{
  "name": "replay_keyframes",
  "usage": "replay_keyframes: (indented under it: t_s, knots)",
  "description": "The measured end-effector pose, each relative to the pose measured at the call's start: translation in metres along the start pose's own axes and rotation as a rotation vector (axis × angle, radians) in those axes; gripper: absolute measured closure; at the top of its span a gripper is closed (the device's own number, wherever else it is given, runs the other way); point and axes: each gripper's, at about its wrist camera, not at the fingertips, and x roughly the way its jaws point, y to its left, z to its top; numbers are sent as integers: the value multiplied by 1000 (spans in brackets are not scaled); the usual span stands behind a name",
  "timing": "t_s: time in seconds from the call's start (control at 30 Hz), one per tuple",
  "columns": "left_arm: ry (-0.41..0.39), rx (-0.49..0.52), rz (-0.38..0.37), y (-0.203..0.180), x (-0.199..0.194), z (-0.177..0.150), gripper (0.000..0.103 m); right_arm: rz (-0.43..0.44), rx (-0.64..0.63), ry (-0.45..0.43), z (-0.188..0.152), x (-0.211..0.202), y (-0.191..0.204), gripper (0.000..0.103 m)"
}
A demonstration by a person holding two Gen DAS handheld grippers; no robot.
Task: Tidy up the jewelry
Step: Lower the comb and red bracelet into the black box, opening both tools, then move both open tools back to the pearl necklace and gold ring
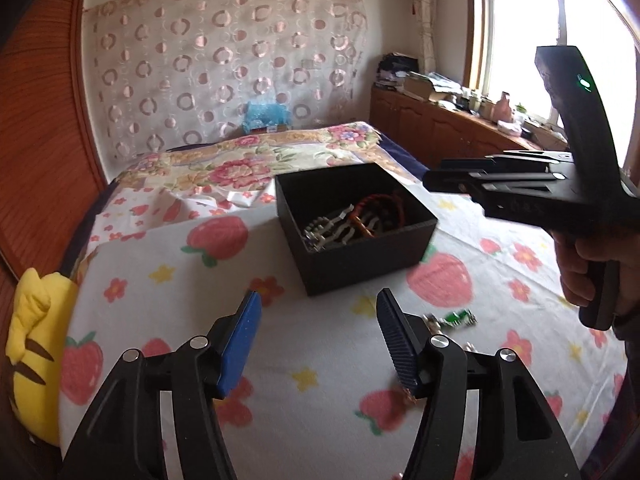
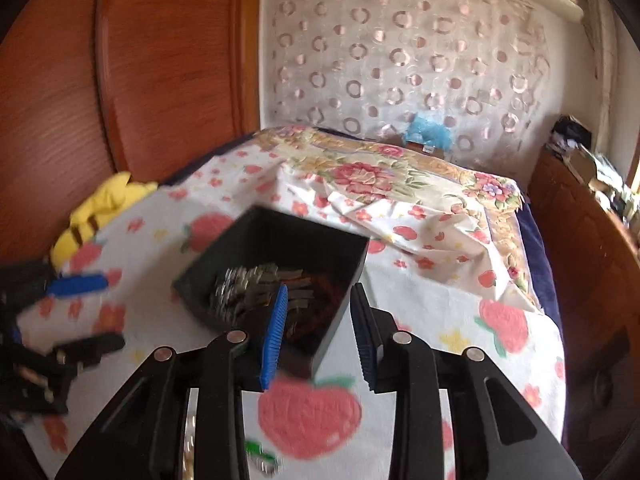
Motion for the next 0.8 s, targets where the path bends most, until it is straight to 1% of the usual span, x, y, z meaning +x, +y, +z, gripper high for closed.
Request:
replay_keyframes:
  t_s: [0.07,0.13,0.23,0.27,0.3,0.47,0.53,0.63,0.8]
  knots:
    - [11,12,-2,-5,0,-5,45,12,-12,16,-14,-8,3,68]
    - [16,19,-4,-7,0,-10,33,37,-13,37,-30,-14,5,68]
    - [36,21,1,-8,6,-19,29,73,-11,61,-51,-20,10,68]
    - [46,25,11,-9,9,-21,26,84,-11,70,-57,-20,16,68]
    - [52,29,22,-8,12,-23,21,99,-16,81,-64,-21,20,68]
    - [106,47,38,-6,25,-31,19,123,-49,121,-85,-21,37,68]
    - [120,54,40,-7,27,-34,12,121,-52,136,-88,-19,40,68]
    - [128,70,31,-9,29,-36,12,126,-46,163,-94,-16,42,68]
    - [138,74,26,-11,30,-38,12,124,-31,180,-95,-6,44,68]
